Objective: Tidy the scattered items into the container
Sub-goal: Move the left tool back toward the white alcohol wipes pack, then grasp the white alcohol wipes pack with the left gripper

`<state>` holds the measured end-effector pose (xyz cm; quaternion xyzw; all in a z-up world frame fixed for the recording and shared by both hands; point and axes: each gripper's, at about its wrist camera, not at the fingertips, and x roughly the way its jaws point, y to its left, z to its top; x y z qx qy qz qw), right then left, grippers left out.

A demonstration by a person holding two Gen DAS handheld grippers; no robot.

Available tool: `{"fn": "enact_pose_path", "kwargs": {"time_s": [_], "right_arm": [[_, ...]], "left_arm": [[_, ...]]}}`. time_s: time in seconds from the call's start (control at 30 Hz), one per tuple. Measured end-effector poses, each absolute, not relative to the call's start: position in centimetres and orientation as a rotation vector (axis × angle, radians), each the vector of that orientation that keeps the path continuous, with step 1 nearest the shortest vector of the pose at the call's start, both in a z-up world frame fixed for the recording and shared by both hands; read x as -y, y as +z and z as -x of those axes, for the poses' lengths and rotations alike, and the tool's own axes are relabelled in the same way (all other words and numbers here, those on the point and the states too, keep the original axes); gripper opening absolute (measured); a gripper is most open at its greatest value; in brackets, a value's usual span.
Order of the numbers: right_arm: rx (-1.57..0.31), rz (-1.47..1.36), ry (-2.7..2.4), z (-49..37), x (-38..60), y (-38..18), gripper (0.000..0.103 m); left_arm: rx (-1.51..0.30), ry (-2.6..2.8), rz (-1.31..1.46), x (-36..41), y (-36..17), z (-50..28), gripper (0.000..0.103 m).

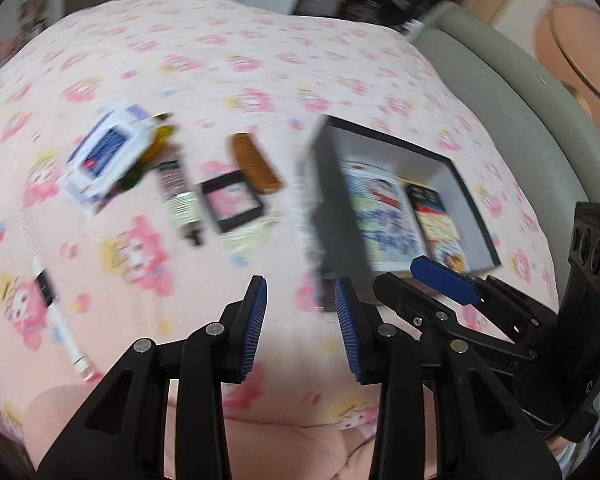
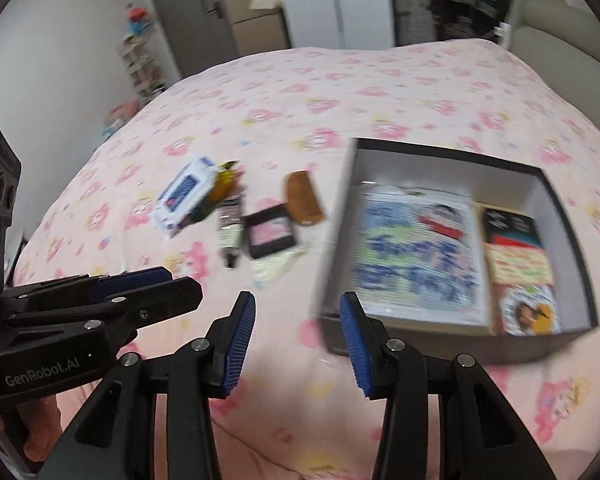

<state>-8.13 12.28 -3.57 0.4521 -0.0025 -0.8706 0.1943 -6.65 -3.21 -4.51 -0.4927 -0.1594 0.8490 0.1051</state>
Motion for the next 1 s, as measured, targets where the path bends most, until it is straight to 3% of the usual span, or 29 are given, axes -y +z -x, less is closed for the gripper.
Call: {"fn": "enact_pose_path", "kwargs": {"time_s": [0.6,0.9,1.0], "right_arm": [[-0.227,-1.296,-2.299,22.5,3.5,-7.8,0.040],[-0.305,-1.285,-2.244,30.1,9.7,-11.3,0.040],[-0.332,-1.272,-2.205,31.1,11.4,-12.1,0.040]], "left_arm": [[1.280,2.662,1.659,23.2,-14.4,17.3,0.039],[1.403,2.597,1.625,26.2,-19.6,18.7,0.040],[1.413,2.585,1.599,26.8,-19.8,19.1,0.050]]}}
